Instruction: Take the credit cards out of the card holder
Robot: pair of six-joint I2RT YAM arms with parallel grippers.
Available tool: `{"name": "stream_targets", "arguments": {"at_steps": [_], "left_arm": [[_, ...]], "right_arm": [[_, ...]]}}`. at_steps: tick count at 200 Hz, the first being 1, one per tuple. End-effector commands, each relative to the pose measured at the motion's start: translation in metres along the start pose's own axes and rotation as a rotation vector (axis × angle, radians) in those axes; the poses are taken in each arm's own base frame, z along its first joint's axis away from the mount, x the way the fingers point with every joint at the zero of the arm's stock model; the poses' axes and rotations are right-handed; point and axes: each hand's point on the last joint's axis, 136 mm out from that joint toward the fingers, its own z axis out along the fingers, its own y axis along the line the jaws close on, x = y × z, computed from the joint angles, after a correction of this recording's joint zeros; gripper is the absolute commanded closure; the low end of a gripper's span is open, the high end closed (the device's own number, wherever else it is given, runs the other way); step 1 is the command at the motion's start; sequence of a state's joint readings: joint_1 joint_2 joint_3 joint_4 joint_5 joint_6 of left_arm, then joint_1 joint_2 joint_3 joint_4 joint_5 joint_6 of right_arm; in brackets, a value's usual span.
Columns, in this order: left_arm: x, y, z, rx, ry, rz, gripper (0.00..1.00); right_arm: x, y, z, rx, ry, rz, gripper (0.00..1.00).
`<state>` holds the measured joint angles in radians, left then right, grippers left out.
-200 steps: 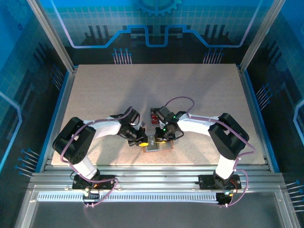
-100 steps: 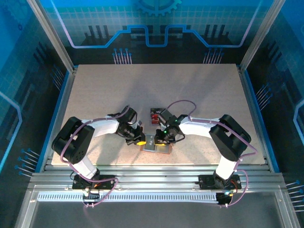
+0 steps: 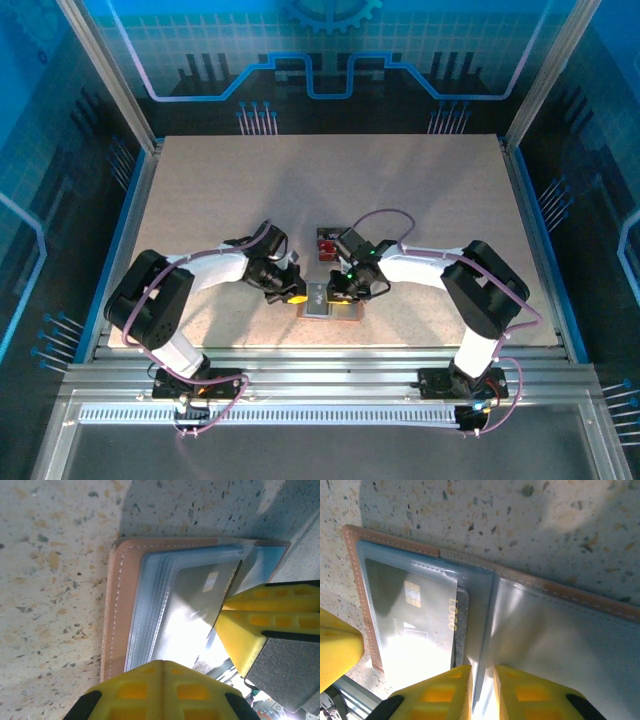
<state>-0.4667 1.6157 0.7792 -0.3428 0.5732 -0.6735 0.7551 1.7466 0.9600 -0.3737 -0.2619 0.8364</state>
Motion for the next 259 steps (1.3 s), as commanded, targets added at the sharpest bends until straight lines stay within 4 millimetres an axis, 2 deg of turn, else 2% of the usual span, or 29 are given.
{"name": "stream_targets", "arguments": {"at_steps": [1, 35, 63, 111, 115, 162, 259], "left_arm": [[-0.001, -0.011, -0.006, 0.026, -0.001, 0.016, 0.95], [-0.005, -0.013, -0.006, 0.014, 0.005, 0.026, 0.95], [-0.008, -0.015, -0.004, 0.017, 0.01, 0.03, 0.95], [-0.011, -0.008, 0.003, -0.005, 0.02, 0.03, 0.95], [-0.011, -0.008, 0.003, -0.01, 0.022, 0.029, 0.96], [-0.008, 0.0, 0.007, -0.028, 0.038, 0.027, 0.96], [-0.005, 0.01, 0.012, -0.05, 0.05, 0.01, 0.96]], "right_arm": [[-0.004, -0.006, -0.005, 0.023, -0.014, -0.009, 0.81], [-0.007, 0.002, -0.016, -0.002, -0.04, -0.011, 0.81], [-0.009, 0.019, -0.026, -0.091, -0.075, 0.006, 0.81], [-0.018, 0.039, -0.02, -0.23, -0.097, 0.076, 0.8], [-0.012, 0.031, -0.014, -0.217, -0.082, 0.093, 0.8], [-0.011, 0.022, -0.002, -0.214, -0.082, 0.135, 0.79], [-0.004, 0.003, 0.006, -0.144, -0.067, 0.156, 0.76]]}}
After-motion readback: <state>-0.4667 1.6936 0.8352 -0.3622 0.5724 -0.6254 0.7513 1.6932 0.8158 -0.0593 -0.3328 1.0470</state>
